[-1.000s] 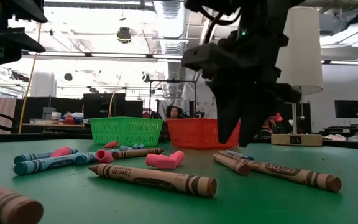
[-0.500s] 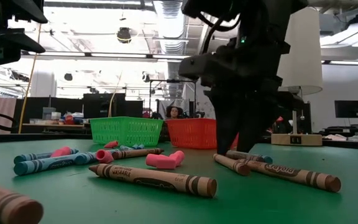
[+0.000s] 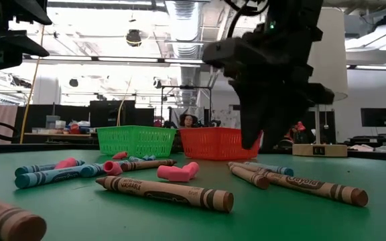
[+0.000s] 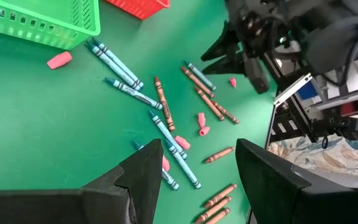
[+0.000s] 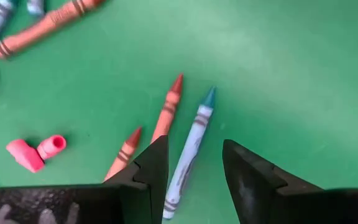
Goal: Sort crayons
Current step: Put the blue crayon into the bin
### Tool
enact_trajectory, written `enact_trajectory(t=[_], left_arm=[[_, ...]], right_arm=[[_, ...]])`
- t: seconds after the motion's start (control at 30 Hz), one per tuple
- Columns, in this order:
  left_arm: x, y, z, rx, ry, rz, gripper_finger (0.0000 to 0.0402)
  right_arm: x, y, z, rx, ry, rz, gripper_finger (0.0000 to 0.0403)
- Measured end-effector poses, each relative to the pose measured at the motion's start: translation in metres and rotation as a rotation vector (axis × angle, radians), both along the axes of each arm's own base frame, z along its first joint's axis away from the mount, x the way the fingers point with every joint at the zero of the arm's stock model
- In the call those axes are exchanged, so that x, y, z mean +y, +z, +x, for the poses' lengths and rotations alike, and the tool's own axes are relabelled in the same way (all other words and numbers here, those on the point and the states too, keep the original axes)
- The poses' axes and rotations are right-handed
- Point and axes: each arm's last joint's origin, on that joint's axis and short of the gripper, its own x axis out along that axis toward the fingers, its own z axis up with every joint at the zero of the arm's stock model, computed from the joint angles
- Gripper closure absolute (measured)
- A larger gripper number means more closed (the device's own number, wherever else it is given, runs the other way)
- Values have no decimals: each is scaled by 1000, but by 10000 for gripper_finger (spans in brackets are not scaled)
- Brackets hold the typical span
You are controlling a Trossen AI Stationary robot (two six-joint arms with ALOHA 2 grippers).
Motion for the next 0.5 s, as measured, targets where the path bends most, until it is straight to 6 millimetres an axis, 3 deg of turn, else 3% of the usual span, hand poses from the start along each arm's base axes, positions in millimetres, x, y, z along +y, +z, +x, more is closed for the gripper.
enact_trajectory(t=[0.5], left_arm=[[0, 0, 0, 2, 2, 8, 209]], right_arm=[[8, -29, 4, 102, 23, 29, 243]])
